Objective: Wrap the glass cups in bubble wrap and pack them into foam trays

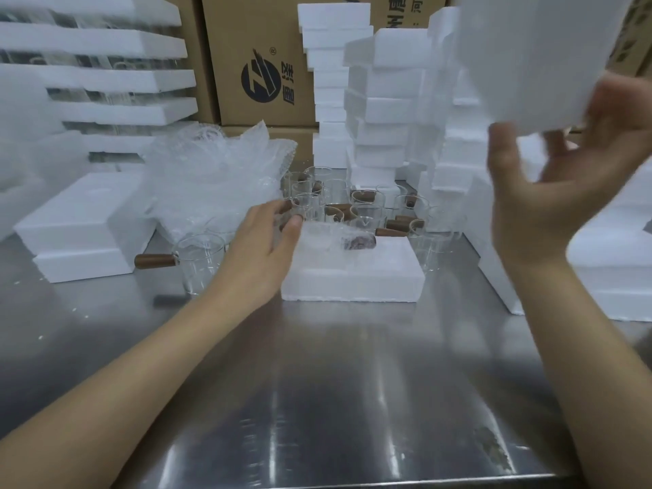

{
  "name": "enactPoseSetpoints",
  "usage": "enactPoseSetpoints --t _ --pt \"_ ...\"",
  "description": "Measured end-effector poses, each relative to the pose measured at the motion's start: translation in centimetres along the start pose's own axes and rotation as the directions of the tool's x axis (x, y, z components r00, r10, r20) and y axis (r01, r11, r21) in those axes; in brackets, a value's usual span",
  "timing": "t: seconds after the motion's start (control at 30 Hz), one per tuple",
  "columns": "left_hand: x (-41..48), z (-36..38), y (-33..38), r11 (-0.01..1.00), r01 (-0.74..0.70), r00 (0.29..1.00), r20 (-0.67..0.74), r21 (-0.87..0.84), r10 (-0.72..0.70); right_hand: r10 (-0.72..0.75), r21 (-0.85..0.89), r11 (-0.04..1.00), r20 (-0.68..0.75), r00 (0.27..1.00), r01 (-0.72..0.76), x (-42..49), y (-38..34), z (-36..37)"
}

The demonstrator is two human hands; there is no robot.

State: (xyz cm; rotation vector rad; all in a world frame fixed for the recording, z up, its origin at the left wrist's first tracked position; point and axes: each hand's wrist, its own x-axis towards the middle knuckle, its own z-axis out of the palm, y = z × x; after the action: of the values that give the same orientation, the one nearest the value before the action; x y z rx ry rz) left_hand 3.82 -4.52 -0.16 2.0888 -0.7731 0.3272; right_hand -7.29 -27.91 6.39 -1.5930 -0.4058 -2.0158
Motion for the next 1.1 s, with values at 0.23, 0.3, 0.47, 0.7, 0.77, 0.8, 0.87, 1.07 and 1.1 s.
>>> enactPoseSetpoints --t 0.23,0.3,0.47,0.7,0.77,0.8,0.87,1.07,1.1 --pt "0.8 -0.3 -0.6 0.998 0.066 0.997 -0.049 -0.026 -0.067 0.847 0.127 0.361 0.370 0.382 -0.924 -2.7 -1.4 2.6" --pt "0.8 -0.3 -0.7 0.995 0.087 0.995 -0.046 -0.054 -0.090 0.888 0.039 0.135 0.439 0.139 -0.990 -3.0 -0.5 2.4" --pt "0.7 -0.6 -0.5 0.986 0.120 0.992 -0.033 -0.113 -0.125 0.910 -0.171 0.010 0.410 -0.062 -0.985 -2.6 1.2 1.0" --pt "0.5 -0.6 -0.1 0.995 0.076 0.997 -0.011 -0.058 -0.077 0.880 -0.448 0.080 0.451 -0.148 -0.891 -3.0 1.7 0.5" --pt "0.7 -0.7 0.0 0.968 0.141 0.989 -0.015 -0.207 -0.148 0.845 -0.478 0.101 0.504 -0.178 -0.873 -2.7 1.5 0.3" --pt "0.7 -0.7 0.1 0.950 0.171 0.983 -0.016 -0.262 -0.182 0.832 -0.498 0.117 0.522 -0.189 -0.859 -2.5 1.4 0.1" --pt "0.7 -0.7 0.5 0.947 0.208 0.975 -0.026 -0.244 -0.220 0.817 -0.573 0.168 0.537 -0.212 -0.802 -2.0 1.3 -0.3" --pt "0.3 -0.8 0.7 0.986 0.136 0.991 0.028 -0.095 -0.134 0.797 -0.687 0.193 0.527 -0.297 -0.700 -1.6 1.8 -1.4" --pt "0.4 -0.8 0.7 0.981 0.154 0.988 0.047 -0.120 -0.150 0.794 -0.674 0.186 0.531 -0.294 -0.715 -1.7 1.8 -1.4"
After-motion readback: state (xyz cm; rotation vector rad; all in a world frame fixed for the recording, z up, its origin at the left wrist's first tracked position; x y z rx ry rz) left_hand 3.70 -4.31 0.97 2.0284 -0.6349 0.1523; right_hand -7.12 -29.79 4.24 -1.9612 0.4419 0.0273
